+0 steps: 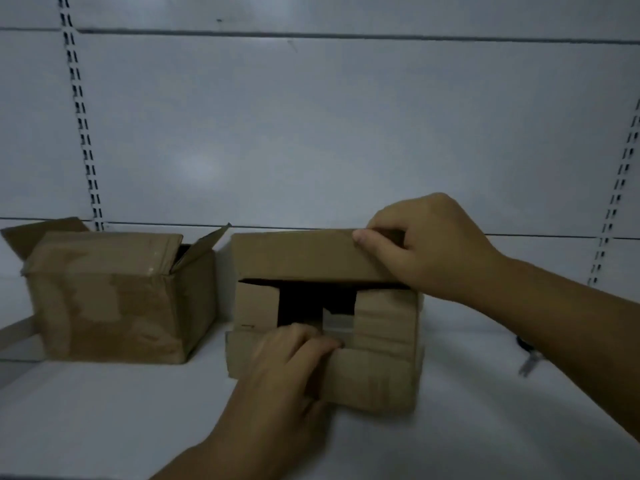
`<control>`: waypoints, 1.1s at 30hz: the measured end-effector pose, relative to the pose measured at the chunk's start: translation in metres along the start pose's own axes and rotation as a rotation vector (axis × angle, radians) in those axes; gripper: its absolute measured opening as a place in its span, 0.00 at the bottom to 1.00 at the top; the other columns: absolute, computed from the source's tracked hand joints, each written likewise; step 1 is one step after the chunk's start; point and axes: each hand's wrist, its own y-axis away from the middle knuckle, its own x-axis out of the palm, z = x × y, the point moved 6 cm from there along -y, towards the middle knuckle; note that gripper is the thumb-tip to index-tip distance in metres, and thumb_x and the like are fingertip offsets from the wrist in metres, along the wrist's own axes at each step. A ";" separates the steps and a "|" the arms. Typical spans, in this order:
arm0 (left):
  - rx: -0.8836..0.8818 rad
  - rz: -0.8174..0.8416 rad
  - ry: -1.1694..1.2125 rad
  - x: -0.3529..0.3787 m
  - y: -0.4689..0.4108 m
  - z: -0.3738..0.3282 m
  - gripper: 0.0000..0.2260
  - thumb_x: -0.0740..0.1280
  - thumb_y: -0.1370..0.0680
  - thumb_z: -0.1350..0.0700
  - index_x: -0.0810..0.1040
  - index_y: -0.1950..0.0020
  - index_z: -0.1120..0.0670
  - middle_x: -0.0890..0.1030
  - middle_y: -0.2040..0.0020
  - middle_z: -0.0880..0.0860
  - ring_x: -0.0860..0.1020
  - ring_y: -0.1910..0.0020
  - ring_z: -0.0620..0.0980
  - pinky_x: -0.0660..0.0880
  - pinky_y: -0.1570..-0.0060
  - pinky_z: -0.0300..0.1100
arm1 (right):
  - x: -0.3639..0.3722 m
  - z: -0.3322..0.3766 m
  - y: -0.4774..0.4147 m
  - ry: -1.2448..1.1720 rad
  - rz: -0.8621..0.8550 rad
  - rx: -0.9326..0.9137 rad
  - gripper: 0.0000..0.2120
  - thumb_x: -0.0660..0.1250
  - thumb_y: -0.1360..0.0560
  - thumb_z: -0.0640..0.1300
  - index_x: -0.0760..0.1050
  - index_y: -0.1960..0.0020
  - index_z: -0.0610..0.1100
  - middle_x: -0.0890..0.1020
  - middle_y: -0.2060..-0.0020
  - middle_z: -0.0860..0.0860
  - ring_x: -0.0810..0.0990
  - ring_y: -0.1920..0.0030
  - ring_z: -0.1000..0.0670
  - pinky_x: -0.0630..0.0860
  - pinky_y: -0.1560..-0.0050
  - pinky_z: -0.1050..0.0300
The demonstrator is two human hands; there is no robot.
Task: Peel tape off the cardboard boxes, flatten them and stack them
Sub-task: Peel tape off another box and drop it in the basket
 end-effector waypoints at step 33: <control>-0.048 0.095 -0.548 -0.016 0.041 0.057 0.16 0.58 0.25 0.47 0.80 0.63 0.52 0.80 0.62 0.51 0.78 0.50 0.54 0.68 0.49 0.49 | 0.121 0.000 0.028 -0.567 0.391 0.364 0.24 0.57 0.21 0.53 0.71 0.66 0.36 0.66 0.73 0.49 0.65 0.74 0.55 0.61 0.73 0.65</control>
